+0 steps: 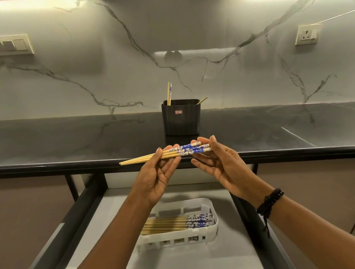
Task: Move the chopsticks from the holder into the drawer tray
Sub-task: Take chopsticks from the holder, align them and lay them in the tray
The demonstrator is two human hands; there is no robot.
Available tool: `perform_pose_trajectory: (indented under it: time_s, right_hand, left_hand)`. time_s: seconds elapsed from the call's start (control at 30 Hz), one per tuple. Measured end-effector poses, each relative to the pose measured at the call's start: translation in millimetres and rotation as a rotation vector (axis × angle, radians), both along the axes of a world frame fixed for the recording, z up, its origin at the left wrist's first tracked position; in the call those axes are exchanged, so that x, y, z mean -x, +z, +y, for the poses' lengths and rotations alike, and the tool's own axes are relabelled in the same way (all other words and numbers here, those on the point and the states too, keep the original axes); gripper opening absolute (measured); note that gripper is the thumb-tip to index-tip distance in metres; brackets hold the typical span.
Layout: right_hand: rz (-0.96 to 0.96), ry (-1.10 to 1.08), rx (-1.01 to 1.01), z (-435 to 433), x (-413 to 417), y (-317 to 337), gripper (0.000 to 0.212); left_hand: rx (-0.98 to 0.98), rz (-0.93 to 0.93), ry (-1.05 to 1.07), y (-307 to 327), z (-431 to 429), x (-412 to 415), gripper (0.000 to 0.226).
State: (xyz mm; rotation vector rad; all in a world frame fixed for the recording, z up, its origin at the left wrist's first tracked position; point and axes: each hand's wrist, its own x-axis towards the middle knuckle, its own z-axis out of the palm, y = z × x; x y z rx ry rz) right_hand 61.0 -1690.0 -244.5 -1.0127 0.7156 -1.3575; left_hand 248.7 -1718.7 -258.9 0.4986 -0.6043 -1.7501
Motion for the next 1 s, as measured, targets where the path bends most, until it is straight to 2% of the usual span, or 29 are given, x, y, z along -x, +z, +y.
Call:
perform_pose_trajectory:
  time_s: [0.2,0.5,0.83,1.0]
  right_hand:
    - [-0.114,0.082,-0.044,1.6,-3.5,0.4,0.038]
    - [-0.122,0.120,-0.101,3.0,-6.7,-3.4,0.024]
    - [0.262,-0.177,0.143,-0.7,-5.4,-7.3,0.022]
    - [0.266,-0.207,0.122,1.6,-8.4,-6.7,0.023]
  left_hand:
    - [0.024,-0.013,-0.068,-0.5,1.8,1.8,0.030]
    - [0.062,0.001,-0.090,-3.8,-0.4,-1.5,0.033]
    - [0.094,-0.103,0.019,-5.6,-3.7,-1.4,0.030]
    - [0.105,-0.137,-0.010,-5.7,-2.4,0.4,0.030]
